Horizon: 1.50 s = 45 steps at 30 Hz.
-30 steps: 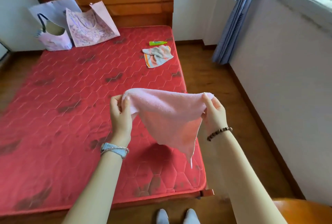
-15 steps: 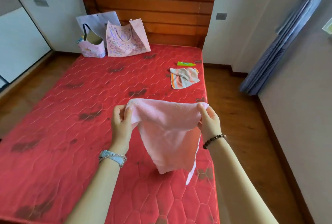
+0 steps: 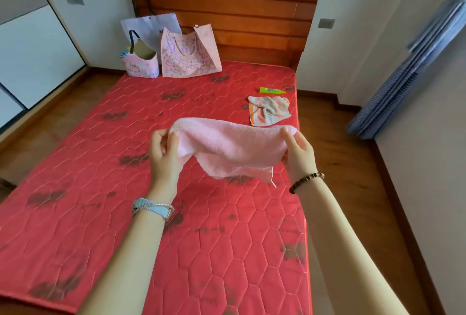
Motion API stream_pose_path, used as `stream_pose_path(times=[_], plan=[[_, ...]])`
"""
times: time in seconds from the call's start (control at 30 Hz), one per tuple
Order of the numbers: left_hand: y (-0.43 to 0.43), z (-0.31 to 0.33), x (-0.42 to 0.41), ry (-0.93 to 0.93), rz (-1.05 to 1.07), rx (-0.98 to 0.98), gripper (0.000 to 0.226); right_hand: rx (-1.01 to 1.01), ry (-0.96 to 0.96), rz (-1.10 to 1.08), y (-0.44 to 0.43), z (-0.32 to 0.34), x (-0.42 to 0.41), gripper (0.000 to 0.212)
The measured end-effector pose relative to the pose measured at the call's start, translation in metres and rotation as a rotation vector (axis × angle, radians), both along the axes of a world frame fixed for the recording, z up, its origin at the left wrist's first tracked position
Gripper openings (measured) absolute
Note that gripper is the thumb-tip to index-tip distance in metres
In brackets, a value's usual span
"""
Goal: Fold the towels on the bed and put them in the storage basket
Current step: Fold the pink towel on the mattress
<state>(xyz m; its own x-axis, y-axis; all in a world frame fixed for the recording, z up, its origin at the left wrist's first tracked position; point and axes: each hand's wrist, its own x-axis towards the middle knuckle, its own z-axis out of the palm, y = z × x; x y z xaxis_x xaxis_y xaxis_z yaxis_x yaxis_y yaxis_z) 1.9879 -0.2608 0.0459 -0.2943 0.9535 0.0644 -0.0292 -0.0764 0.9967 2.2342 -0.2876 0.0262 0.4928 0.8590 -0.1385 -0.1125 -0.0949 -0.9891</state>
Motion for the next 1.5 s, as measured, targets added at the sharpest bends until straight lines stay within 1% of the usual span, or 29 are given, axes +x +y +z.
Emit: stream_pose_path(times=[0.03,0.1,0.17,0.27,0.3,0.37,0.5,0.53,0.6,0.67,0.73,0.8,0.87,0.9,1.0,1.07,1.13,1.23,1.27,1.3,1.33,1.37,1.43,1.5], plan=[[-0.005,-0.008,-0.001,0.009,-0.002,-0.02,0.011,-0.02,0.013,0.01,-0.008,-0.008,-0.001,0.036],[-0.017,-0.027,-0.005,0.012,-0.012,-0.075,0.004,-0.072,0.027,0.038,-0.022,-0.027,-0.005,0.031],[-0.032,-0.051,-0.008,0.032,-0.039,-0.123,0.007,-0.134,0.034,0.033,-0.039,-0.051,-0.009,0.029],[-0.055,-0.102,-0.017,0.087,-0.09,-0.204,0.009,-0.225,0.08,-0.021,-0.066,-0.093,-0.013,0.016],[-0.063,-0.12,-0.021,0.108,-0.104,-0.231,0.009,-0.257,0.093,-0.03,-0.074,-0.108,-0.015,0.015],[-0.078,-0.157,-0.031,0.156,-0.132,-0.3,0.009,-0.32,0.115,-0.025,-0.092,-0.14,-0.02,0.019],[-0.111,-0.234,-0.046,0.307,-0.122,-0.435,0.007,-0.464,0.125,-0.102,-0.127,-0.212,-0.027,0.055],[-0.118,-0.251,-0.05,0.338,-0.127,-0.458,0.008,-0.493,0.123,-0.114,-0.134,-0.229,-0.026,0.053],[-0.128,-0.283,-0.055,0.43,-0.145,-0.5,0.011,-0.569,0.113,-0.112,-0.146,-0.262,-0.026,0.036],[-0.138,-0.314,-0.06,0.504,-0.175,-0.557,0.011,-0.657,0.118,-0.128,-0.16,-0.291,-0.025,0.031],[-0.148,-0.345,-0.061,0.541,-0.19,-0.608,0.009,-0.719,0.124,-0.147,-0.175,-0.321,-0.024,0.029],[-0.158,-0.363,-0.06,0.535,-0.23,-0.646,0.011,-0.762,0.125,-0.155,-0.189,-0.34,-0.022,0.023],[-0.167,-0.381,-0.056,0.523,-0.308,-0.67,0.017,-0.813,0.103,-0.168,-0.205,-0.368,-0.015,0.017],[-0.171,-0.387,-0.054,0.511,-0.354,-0.688,0.022,-0.841,0.093,-0.169,-0.213,-0.38,-0.012,0.017],[-0.183,-0.401,-0.05,0.46,-0.499,-0.732,0.036,-0.887,0.07,-0.159,-0.236,-0.408,-0.002,0.029],[-0.19,-0.41,-0.05,0.441,-0.577,-0.743,0.043,-0.922,0.022,-0.147,-0.246,-0.416,0.006,0.03],[-0.195,-0.417,-0.048,0.414,-0.629,-0.769,0.047,-0.963,-0.024,-0.156,-0.252,-0.417,0.014,0.038],[-0.197,-0.432,-0.046,0.407,-0.657,-0.809,0.047,-0.961,-0.077,-0.237,-0.259,-0.421,0.027,0.05],[-0.196,-0.437,-0.045,0.409,-0.645,-0.811,0.043,-0.943,-0.084,-0.24,-0.26,-0.424,0.03,0.047],[-0.196,-0.442,-0.043,0.423,-0.622,-0.808,0.038,-0.918,-0.072,-0.226,-0.261,-0.429,0.034,0.038],[-0.195,-0.446,-0.042,0.443,-0.591,-0.801,0.033,-0.894,-0.028,-0.195,-0.261,-0.433,0.036,0.026],[-0.194,-0.45,-0.041,0.462,-0.557,-0.793,0.031,-0.865,0.047,-0.167,-0.261,-0.435,0.037,0.019],[-0.192,-0.459,-0.04,0.477,-0.497,-0.782,0.032,-0.81,0.232,-0.121,-0.257,-0.437,0.039,0.029],[-0.186,-0.467,-0.037,0.459,-0.445,-0.796,0.033,-0.751,0.322,-0.08,-0.254,-0.438,0.04,0.036]])
